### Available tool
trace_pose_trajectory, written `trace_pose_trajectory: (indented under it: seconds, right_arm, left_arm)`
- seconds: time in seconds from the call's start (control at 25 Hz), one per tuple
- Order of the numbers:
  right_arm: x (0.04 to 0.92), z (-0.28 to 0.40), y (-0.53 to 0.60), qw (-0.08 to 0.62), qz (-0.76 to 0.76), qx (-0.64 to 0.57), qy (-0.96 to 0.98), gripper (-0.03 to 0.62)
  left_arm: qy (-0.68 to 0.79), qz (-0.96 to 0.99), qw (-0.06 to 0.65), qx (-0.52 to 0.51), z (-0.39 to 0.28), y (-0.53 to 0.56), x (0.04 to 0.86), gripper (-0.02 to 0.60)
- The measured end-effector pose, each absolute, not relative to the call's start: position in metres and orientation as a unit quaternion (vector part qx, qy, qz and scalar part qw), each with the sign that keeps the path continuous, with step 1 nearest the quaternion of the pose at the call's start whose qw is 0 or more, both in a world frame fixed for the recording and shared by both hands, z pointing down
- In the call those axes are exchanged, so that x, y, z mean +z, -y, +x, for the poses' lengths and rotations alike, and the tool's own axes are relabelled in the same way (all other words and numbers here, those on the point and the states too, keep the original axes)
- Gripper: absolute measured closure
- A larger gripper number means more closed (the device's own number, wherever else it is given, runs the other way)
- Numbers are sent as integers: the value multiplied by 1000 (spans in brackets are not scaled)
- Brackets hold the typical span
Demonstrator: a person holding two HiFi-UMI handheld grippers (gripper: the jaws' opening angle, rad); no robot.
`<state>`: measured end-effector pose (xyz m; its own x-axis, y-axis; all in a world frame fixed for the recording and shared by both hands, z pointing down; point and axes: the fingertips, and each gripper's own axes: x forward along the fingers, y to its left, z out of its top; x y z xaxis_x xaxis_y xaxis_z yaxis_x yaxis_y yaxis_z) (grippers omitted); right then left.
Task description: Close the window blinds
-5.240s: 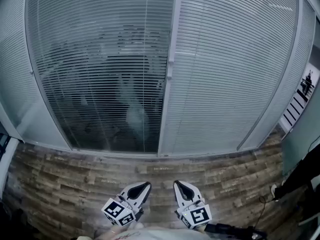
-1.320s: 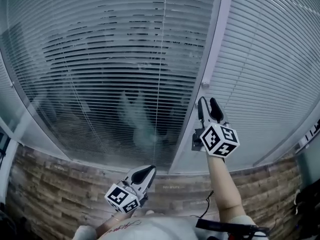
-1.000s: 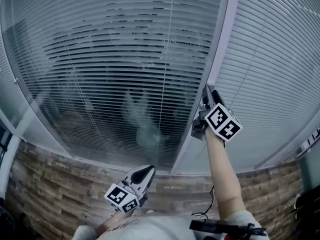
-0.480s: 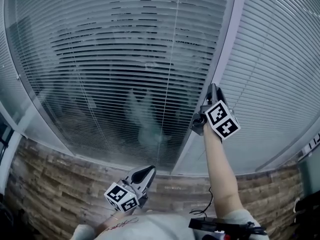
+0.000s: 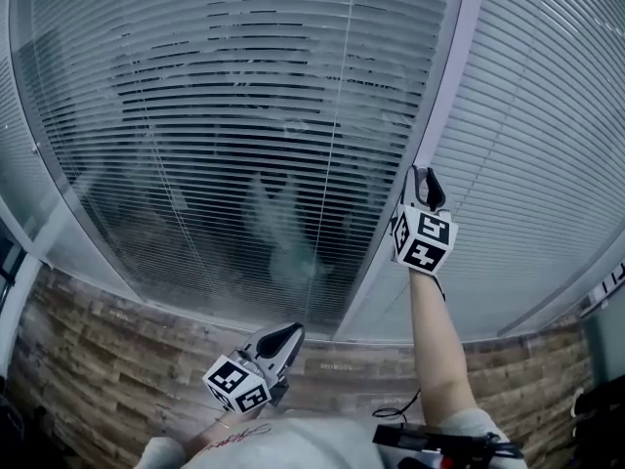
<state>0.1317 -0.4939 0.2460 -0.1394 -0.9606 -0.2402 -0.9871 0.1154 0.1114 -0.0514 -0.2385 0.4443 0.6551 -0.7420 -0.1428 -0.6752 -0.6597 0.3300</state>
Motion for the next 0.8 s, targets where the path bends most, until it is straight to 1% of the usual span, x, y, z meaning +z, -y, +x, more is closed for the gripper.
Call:
trace_pose_trajectory:
  seconds: [0.24,0.52,0.8]
  right_arm:
    - [242,128,492,-25,-643,206,-738,464]
    - [247,123,483,-157,-598,343,-708,464]
    - [247,116,491,-278,-523,453,-666,464]
  left_arm:
    - [390,902,125,-136,-47,238,443,563]
    - [394,900,126,-141,-45,233,451,563]
    - [384,903,128,-146,-35,243,445,563]
